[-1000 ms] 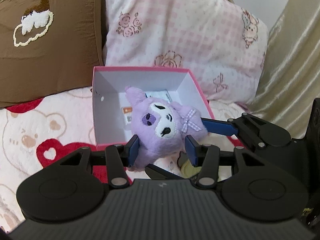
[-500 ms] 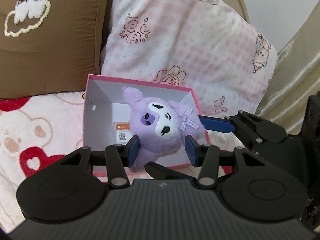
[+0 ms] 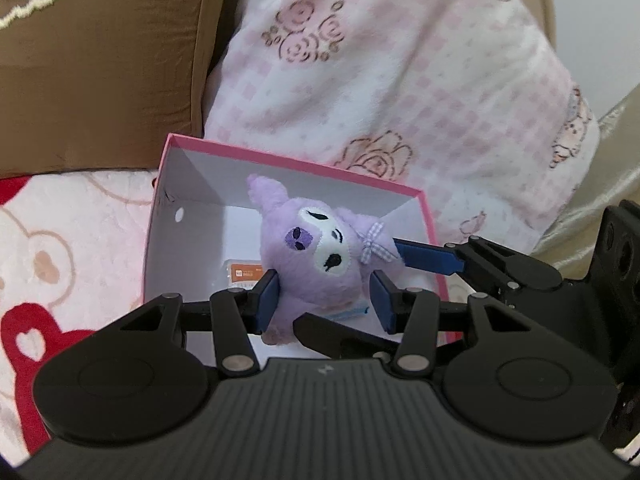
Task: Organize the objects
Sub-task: 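Carry the purple plush toy with the left gripper over the pink box, then lower the plush toy into the pink box and open the left gripper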
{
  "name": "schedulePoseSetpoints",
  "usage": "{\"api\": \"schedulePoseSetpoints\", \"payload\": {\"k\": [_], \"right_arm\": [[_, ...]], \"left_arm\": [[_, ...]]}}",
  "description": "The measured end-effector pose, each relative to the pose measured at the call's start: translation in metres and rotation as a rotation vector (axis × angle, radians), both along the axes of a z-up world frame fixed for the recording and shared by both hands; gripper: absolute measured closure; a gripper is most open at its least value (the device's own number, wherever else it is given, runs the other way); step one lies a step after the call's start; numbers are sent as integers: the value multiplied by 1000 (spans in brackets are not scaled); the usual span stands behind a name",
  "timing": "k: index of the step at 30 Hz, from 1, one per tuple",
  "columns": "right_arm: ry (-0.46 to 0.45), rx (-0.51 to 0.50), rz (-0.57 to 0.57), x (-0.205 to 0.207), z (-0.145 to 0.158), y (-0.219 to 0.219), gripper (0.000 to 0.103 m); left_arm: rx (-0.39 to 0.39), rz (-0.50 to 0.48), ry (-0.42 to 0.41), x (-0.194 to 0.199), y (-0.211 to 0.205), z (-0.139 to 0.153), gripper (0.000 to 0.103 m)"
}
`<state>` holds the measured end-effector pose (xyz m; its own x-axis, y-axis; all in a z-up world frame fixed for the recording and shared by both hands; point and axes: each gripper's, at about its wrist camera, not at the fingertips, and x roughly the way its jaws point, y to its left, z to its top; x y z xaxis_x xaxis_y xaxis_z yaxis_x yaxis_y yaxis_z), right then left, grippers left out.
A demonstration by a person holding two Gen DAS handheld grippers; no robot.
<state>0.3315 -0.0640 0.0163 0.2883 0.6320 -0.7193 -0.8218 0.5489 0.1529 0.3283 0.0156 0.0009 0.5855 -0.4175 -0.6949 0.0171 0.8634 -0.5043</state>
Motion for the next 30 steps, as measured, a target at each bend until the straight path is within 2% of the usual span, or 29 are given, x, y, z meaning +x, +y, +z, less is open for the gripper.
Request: {"api": "schedulePoseSetpoints", "payload": {"k": [4, 7, 9, 16, 19, 23, 30], "right_arm": [[1, -25, 1, 15, -15, 3, 5], [-73, -49, 24, 14, -23, 7, 8], [-85, -80, 40, 14, -30, 12, 10], [-26, -93, 59, 36, -48, 18, 11], [-23, -70, 105, 39, -50, 17, 10], [-25, -97, 143, 40, -53, 19, 9], [24, -121, 118, 54, -66, 17, 10]], "left_arm": [[-2, 11, 14, 14, -3, -16, 57], [-25, 11, 36, 19, 0, -31, 57], [-22, 10, 48, 22, 0, -39, 57], [-4, 26, 60, 35, 1, -56, 57], [23, 30, 65, 40, 1, -61, 58], [9, 25, 76, 43, 3, -69, 60], [41, -2, 59, 51, -3, -75, 63]]}}
